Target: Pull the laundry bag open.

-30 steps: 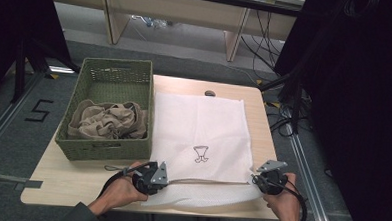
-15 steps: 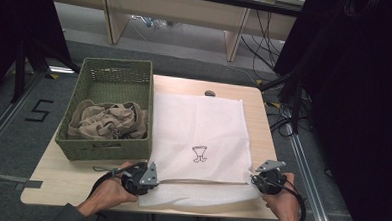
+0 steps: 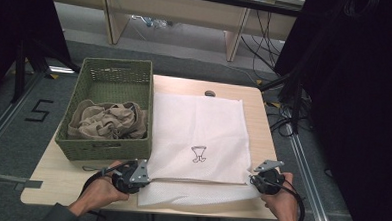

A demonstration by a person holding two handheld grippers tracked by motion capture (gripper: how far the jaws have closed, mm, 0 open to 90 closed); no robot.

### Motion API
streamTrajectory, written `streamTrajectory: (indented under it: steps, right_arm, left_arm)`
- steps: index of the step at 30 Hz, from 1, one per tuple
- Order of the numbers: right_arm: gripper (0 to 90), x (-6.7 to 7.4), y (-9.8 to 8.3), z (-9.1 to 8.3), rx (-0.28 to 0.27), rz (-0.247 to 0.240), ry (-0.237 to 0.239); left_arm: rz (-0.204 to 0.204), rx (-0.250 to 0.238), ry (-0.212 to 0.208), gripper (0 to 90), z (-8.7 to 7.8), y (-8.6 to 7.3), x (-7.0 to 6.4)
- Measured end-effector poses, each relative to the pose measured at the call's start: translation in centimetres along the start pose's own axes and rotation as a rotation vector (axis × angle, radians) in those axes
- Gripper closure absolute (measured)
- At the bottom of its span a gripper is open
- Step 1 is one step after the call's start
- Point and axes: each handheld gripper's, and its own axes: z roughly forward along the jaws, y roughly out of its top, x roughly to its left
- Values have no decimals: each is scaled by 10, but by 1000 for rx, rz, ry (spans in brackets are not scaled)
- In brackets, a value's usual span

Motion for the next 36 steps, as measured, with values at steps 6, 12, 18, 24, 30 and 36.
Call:
streamTrajectory:
  steps: [6,12,18,24,30,36]
  right_arm:
    - [862,0,-1,0,12,10,4]
    - [863,1,1,1,12,-11,-7]
    - [863,0,-1,2,18,7,-3]
    - [862,-1,-2,2,20,8,3]
    - [859,-3,-3,4,-1,11,-6]
    - [858,-10,-2,7,-15,21,-3]
  left_arm:
    - [-18,8,1,817,-5,-11,2]
    - [-35,30,13,818,-12,-28,4]
    - [-37,53,24,817,-9,-31,5]
    - [-42,55,23,817,-7,-30,4]
    - [-51,46,24,815,-7,-28,3]
    - [-51,48,26,815,-1,-21,2]
